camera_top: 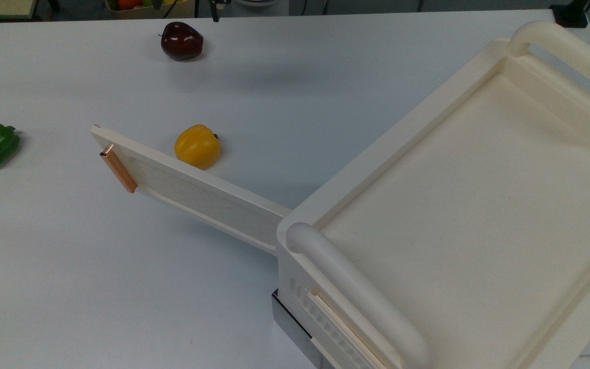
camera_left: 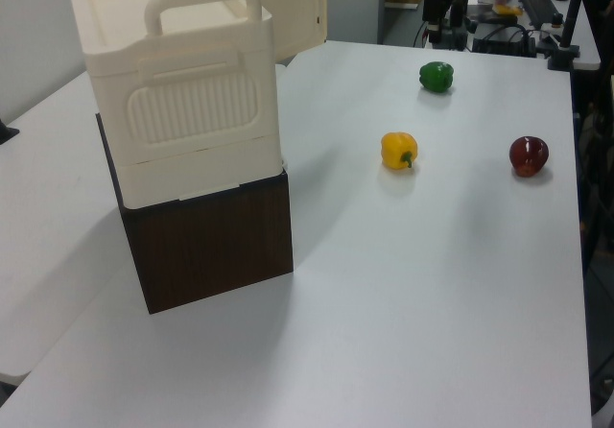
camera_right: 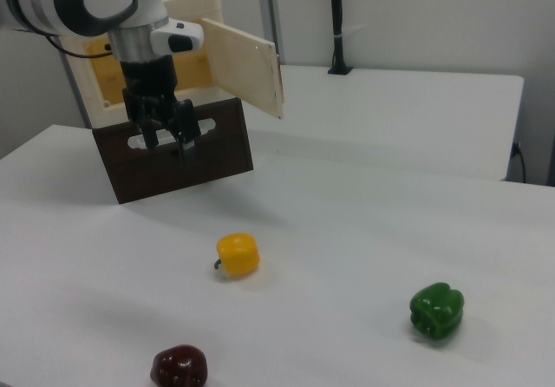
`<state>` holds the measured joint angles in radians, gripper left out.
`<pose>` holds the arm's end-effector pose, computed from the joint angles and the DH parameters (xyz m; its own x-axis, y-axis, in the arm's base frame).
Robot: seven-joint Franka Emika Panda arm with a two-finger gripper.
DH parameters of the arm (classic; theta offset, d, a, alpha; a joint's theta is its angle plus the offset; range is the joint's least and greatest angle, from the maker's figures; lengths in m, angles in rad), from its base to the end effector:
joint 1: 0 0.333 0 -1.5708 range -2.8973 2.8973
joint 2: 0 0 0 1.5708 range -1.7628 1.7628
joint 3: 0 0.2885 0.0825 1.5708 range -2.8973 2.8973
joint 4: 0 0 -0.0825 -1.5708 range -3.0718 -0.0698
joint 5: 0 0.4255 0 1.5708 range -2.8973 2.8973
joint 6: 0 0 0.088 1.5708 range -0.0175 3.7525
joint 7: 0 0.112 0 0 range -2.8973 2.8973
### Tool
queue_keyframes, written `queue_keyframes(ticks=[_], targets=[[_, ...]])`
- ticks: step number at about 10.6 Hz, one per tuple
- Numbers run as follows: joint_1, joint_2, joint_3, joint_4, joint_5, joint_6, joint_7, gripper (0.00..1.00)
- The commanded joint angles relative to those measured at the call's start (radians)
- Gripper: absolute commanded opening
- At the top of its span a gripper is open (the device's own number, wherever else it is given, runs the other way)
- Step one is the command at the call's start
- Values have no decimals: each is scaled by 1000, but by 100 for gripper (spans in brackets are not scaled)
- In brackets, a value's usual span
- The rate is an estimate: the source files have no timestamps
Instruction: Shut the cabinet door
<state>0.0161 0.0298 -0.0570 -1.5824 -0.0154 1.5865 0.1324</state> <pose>0.6041 -0.0260 0.5696 0.9848 -0.1722 -0.0232 -0.1717 -0.9849 0.0203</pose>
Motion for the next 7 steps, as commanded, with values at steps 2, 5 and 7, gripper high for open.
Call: queue_keyframes(ticks=[2, 5, 7], targets=[[10, -2, -6, 4, 15, -20, -52, 99], [5, -2, -4, 4, 20, -20, -59, 26], [1, -1, -6, 7, 47, -5, -47, 0]])
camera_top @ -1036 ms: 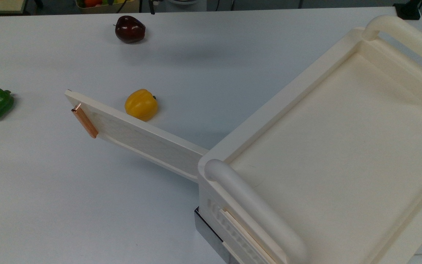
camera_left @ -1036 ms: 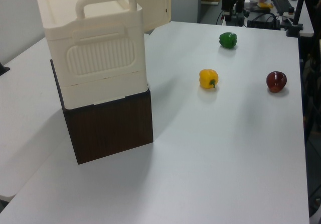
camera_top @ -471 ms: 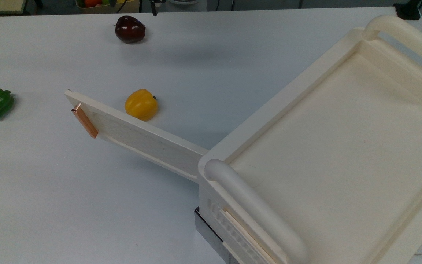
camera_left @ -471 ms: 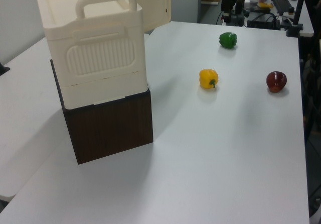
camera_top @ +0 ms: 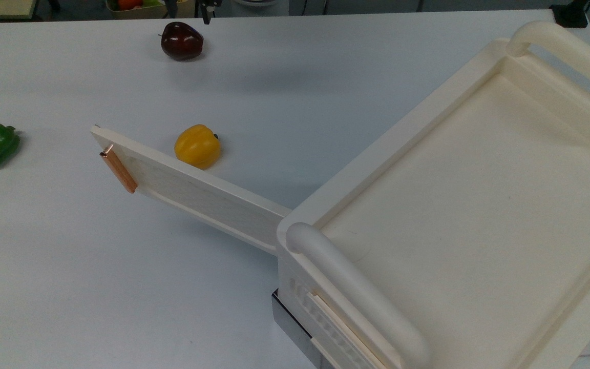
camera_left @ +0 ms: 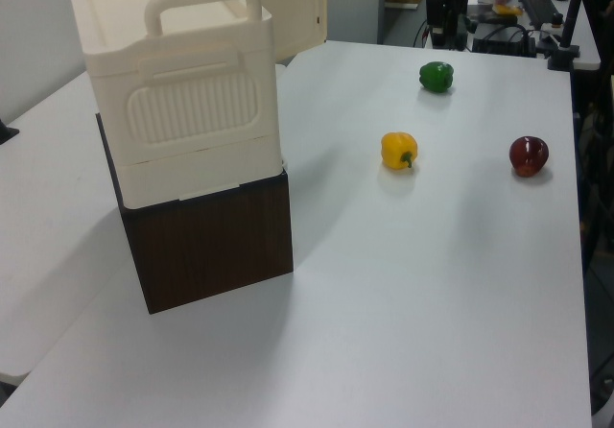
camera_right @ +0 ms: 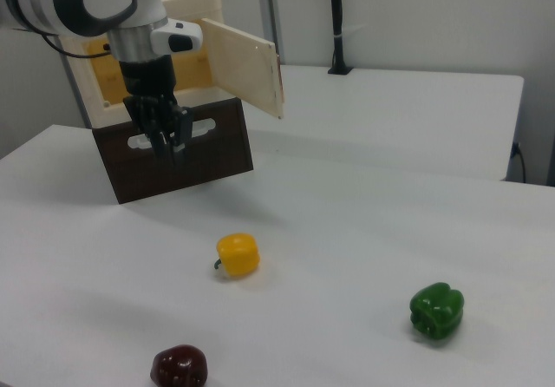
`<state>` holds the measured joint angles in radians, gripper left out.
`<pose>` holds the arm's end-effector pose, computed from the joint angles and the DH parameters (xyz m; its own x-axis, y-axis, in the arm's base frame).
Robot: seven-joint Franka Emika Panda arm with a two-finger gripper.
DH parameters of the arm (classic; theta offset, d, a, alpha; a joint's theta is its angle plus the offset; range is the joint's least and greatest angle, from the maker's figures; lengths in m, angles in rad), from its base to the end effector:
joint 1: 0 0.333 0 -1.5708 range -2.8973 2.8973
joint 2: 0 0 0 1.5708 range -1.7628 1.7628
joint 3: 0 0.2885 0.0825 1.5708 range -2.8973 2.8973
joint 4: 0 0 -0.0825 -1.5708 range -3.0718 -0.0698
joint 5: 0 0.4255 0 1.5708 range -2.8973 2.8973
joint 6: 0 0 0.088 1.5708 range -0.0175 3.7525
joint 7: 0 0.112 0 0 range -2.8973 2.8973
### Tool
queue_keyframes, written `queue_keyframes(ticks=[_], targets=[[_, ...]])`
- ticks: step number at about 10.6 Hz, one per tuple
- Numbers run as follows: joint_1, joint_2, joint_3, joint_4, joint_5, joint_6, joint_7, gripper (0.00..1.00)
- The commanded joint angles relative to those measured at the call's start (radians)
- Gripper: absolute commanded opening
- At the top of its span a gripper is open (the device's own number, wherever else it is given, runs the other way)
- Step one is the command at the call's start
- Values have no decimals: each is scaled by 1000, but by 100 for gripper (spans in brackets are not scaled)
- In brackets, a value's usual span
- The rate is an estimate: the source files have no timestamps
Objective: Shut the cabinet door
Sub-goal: 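Move the gripper down beside the open door's copper-handled edge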
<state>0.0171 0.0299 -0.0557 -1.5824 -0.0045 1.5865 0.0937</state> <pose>0.6043 -0.0234 0.5695 0.9910 -0.1318 -0.0251 -0.1317 -0.9913 0.0085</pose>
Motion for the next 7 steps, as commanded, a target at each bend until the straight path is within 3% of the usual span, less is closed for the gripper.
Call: queue_keyframes(ticks=[1, 4, 7], targets=[[-2, 19, -7, 36, 46, 15, -5, 0], [-28, 88, -7, 105, 92, 149, 116, 0], [-57, 107, -9, 107, 164, 457, 213, 0]])
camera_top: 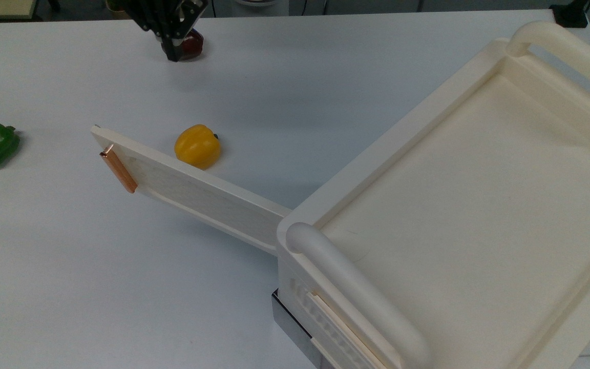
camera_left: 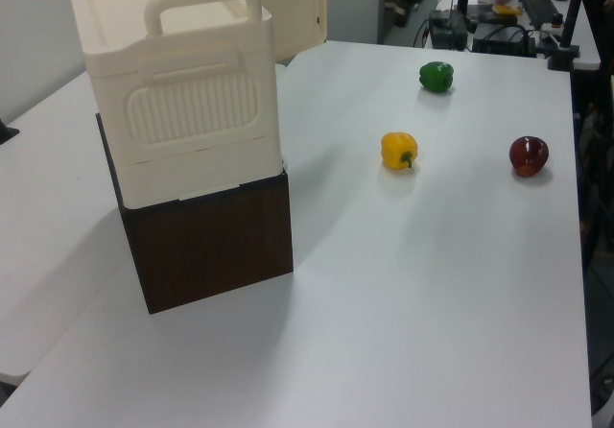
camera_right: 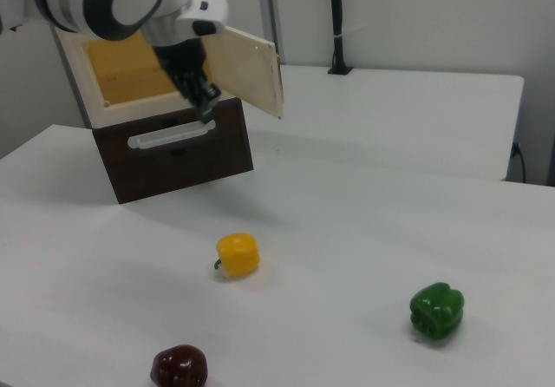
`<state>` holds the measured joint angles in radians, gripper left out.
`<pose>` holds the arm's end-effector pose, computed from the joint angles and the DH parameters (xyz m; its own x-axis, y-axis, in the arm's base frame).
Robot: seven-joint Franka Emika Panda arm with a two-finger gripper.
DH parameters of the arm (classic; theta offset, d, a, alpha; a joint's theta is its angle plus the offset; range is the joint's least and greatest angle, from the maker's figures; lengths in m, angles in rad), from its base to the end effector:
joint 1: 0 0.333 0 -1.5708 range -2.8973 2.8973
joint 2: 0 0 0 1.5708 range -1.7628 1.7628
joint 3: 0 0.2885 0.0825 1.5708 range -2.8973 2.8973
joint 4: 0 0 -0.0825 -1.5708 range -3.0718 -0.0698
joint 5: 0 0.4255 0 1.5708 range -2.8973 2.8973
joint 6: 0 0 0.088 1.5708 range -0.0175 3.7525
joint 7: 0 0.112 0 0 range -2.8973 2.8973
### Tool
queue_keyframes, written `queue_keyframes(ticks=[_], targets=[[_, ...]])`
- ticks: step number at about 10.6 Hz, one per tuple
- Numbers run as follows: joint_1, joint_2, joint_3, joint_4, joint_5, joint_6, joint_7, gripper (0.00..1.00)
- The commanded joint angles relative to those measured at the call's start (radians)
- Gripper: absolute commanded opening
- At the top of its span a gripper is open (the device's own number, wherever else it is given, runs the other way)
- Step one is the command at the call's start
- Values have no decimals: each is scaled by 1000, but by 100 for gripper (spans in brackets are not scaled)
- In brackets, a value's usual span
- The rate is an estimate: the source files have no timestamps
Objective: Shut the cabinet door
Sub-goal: 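Move the gripper down beside the open door's copper-handled edge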
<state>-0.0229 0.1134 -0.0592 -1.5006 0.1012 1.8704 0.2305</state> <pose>0.6554 -0.0437 0.5888 0.9167 -0.3308 0.2243 -0.3030 -0.9412 -0.1495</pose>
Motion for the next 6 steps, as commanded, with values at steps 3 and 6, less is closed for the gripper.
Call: queue_keyframes(ticks=[3, 6], targets=[[-28, 77, -5, 26, 61, 508, 148, 0], [-29, 158, -5, 52, 63, 741, 245, 0]])
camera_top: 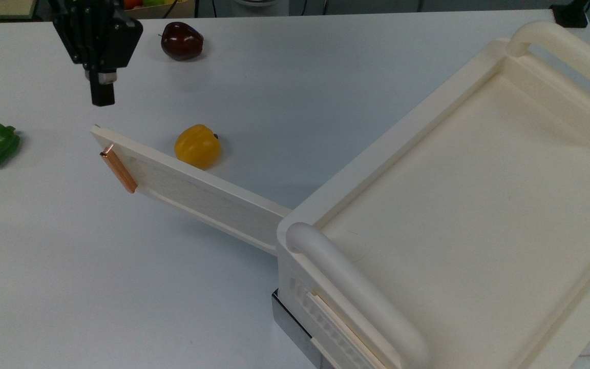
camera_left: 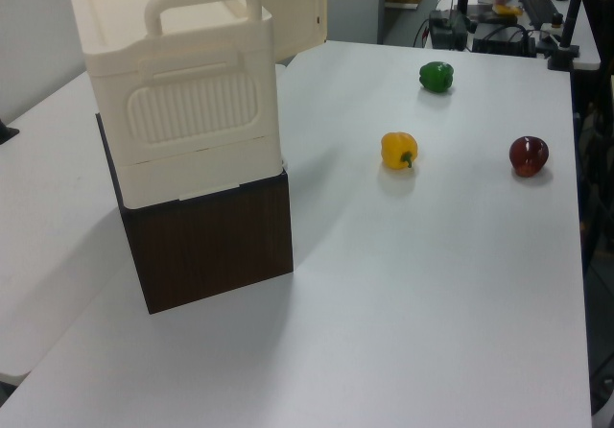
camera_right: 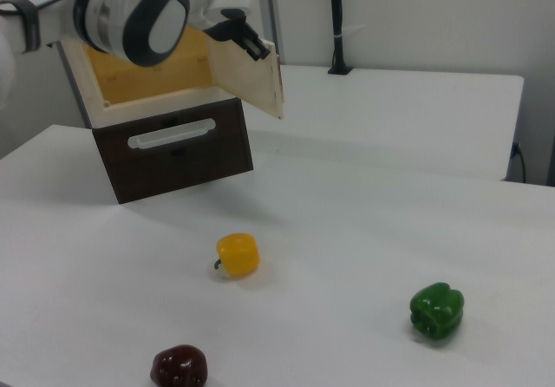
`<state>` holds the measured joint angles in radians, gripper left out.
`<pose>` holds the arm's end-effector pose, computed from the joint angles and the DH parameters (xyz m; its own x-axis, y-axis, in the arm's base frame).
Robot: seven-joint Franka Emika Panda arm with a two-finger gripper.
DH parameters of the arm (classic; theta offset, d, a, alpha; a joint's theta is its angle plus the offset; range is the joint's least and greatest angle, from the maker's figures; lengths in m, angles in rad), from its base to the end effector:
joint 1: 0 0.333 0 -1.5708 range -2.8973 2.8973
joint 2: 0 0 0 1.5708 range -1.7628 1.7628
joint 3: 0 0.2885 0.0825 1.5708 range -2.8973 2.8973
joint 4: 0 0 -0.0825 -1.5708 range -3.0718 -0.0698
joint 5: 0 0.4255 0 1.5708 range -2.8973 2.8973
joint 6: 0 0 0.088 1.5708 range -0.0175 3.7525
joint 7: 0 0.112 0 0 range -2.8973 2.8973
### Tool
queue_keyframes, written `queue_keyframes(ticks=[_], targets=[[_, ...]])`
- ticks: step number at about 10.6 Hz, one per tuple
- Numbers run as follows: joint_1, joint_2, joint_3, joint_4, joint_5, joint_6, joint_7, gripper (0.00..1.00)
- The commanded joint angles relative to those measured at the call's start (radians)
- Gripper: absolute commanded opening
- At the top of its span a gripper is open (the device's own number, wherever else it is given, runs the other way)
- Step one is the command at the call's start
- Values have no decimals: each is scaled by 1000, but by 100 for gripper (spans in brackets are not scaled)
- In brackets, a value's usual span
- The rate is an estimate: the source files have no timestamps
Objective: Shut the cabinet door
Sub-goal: 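Move the gripper down beside the open door's copper-handled edge, then push the cream door with the gripper, swinging it toward the cabinet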
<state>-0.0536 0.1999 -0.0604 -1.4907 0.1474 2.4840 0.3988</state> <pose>0.7077 -0.0769 0.6148 0.5799 -0.5529 0.5984 -0.3842 -0.8333 -0.3975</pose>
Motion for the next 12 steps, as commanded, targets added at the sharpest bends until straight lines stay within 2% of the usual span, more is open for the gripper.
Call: queue_keyframes(ticks=[1, 4, 6, 8, 11, 12], targets=[[-6, 103, -4, 61, 17, 174, 124, 0], [-20, 170, -4, 76, 18, 295, 221, 0], [-28, 202, -4, 78, 20, 312, 233, 0], [-28, 211, -3, 72, 50, 311, 233, 0], [-17, 207, 2, 50, 231, 264, 226, 0], [-15, 205, 4, 50, 244, 200, 224, 0]])
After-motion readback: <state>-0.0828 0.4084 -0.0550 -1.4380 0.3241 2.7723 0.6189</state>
